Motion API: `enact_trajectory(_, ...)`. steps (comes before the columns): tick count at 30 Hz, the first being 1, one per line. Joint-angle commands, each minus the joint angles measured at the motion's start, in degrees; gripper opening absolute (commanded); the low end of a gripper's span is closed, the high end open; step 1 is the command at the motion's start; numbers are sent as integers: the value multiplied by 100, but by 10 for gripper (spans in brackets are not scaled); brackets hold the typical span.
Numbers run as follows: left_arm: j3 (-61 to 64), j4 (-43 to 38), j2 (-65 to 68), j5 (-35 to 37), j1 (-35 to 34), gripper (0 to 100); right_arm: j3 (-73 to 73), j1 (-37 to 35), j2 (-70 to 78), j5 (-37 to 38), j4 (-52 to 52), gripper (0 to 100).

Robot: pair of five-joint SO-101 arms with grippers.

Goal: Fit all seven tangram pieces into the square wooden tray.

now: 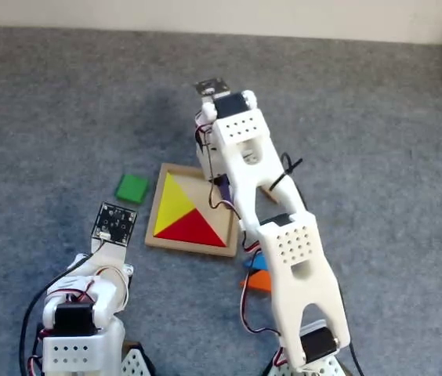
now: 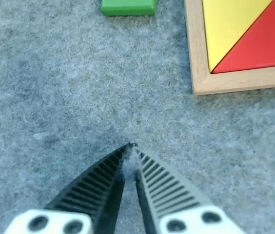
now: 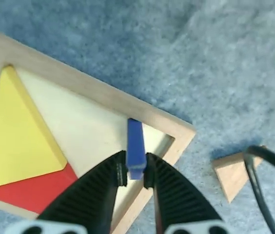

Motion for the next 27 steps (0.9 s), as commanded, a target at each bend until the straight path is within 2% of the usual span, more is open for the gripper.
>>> enact_trajectory(1, 101, 18, -40, 18, -66, 5, -259, -330, -136, 88, 110, 50)
enact_trajectory(8, 101, 18, -40, 18, -66, 5, -251, -523, -110, 88, 110, 56)
enact_trajectory(14, 101, 18, -40, 18, -66, 5, -242, -558, -136, 88, 119, 166)
enact_trajectory(27, 101, 18, -40, 18, -66, 5, -268, -1182, -145, 88, 119, 166)
